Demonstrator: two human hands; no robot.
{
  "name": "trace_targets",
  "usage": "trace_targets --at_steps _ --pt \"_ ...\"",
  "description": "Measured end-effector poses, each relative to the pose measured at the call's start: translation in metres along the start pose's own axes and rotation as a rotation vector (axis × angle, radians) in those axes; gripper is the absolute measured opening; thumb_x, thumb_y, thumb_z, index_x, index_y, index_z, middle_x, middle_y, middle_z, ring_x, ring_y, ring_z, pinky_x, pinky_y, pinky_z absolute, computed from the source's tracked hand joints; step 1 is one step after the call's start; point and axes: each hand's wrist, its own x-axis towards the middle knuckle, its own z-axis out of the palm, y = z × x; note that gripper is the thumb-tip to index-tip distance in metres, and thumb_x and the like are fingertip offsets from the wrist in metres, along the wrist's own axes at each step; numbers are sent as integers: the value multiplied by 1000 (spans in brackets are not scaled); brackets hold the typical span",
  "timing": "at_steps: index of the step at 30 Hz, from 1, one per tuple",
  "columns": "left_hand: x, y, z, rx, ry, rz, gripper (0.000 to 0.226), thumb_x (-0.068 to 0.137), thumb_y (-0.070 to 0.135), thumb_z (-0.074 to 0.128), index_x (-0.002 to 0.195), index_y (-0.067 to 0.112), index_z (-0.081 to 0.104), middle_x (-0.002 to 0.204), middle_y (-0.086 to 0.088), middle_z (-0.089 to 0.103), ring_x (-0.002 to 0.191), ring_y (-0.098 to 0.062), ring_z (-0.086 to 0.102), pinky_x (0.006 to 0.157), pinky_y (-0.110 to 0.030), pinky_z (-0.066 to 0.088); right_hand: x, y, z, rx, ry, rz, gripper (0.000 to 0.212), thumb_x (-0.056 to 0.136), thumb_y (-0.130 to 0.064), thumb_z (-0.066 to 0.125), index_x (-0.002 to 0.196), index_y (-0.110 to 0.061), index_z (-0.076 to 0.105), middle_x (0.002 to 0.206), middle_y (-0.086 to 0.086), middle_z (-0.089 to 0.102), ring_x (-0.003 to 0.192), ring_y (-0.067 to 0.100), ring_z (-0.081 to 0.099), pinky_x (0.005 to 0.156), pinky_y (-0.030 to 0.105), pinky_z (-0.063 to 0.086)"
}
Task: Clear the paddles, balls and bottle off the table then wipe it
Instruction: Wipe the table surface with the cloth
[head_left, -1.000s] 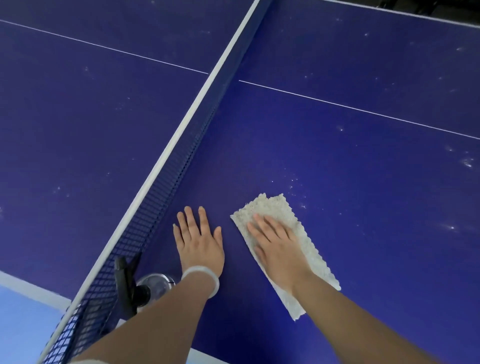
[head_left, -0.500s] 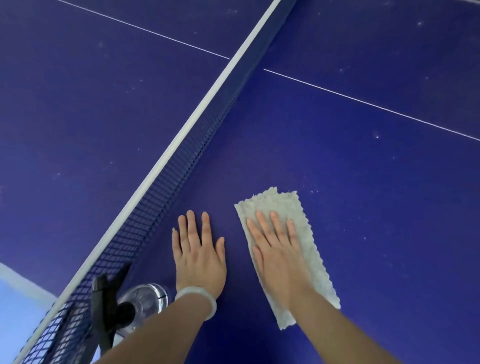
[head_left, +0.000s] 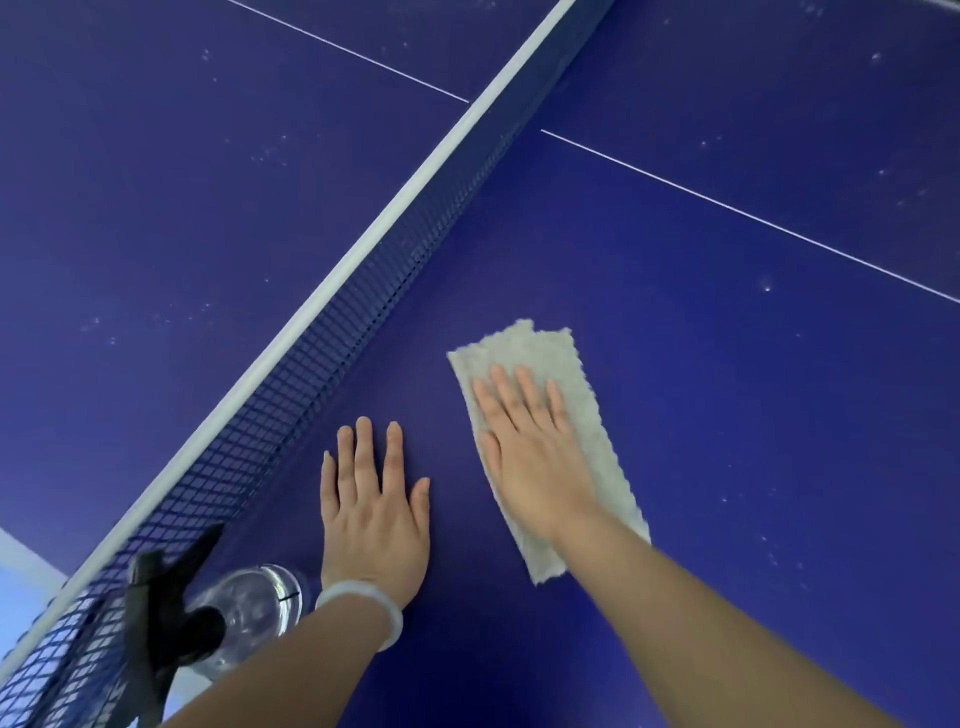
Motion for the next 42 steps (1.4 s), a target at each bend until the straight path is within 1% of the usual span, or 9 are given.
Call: trace_targets --at_steps 2,6,9,14,17,22,24,32,42 --pt "0 0 1 5 5 -5 66 99 47 12 154 12 21 162 -16 14 151 -29 5 122 -48 10 32 31 -9 -18 -35 -41 55 105 -33 14 158 -25 2 165 -4 0 152 18 -6 123 43 0" --pt "0 0 2 5 0 -1 65 100 47 11 154 11 21 161 -16 15 151 -30 7 122 -50 13 31 115 -24 45 36 584 55 105 -32 12 158 -21 1 166 0 -1 152 22 -5 123 45 -1" --pt "0 1 0 8 2 -5 65 100 46 11 154 11 21 161 -17 15 151 -30 6 122 -49 12 -5 98 -16 69 95 759 57 103 -34 7 157 -18 -1 165 3 -2 152 24 -6 123 47 0" --pt "1 1 -2 25 -19 -13 65 100 46 10 154 12 22 161 -16 16 151 -30 8 122 -49 11 9 -6 4 26 37 202 57 103 -33 10 158 -20 0 165 3 -4 152 25 -9 123 47 -4" --pt "1 2 -3 33 -31 -7 65 100 46 10 154 12 21 161 -16 16 151 -30 9 122 -48 11 40 -5 0 -17 -5 -93 55 104 -36 6 157 -25 -3 165 -4 -9 151 17 -15 123 45 -2" --pt "6 9 -13 -89 -5 0 64 99 43 18 148 8 37 155 -20 32 147 -34 23 119 -47 16 34 65 -2 33 80 460 57 101 -35 3 157 -24 -6 165 -3 -6 151 19 -11 123 44 -4" --pt "23 19 -16 -149 21 83 60 100 39 22 145 6 42 153 -18 36 146 -31 26 120 -46 19 25 70 -2 25 76 500 57 101 -35 2 156 -24 -7 165 -2 -6 151 19 -11 123 45 -4" --pt "133 61 -7 -14 -34 110 66 100 48 2 156 14 -2 164 -8 -6 151 -24 -11 122 -42 -7 32 92 -12 -25 22 238 59 99 -40 -4 156 -28 -4 164 -9 -9 150 14 -15 124 43 -3" --pt "136 67 -6 18 -14 80 69 98 48 -1 157 14 9 164 -8 2 152 -23 -4 123 -45 -3 182 70 -26 2 -1 -53 54 104 -38 10 157 -29 1 165 -7 -3 151 18 -9 123 44 -5"
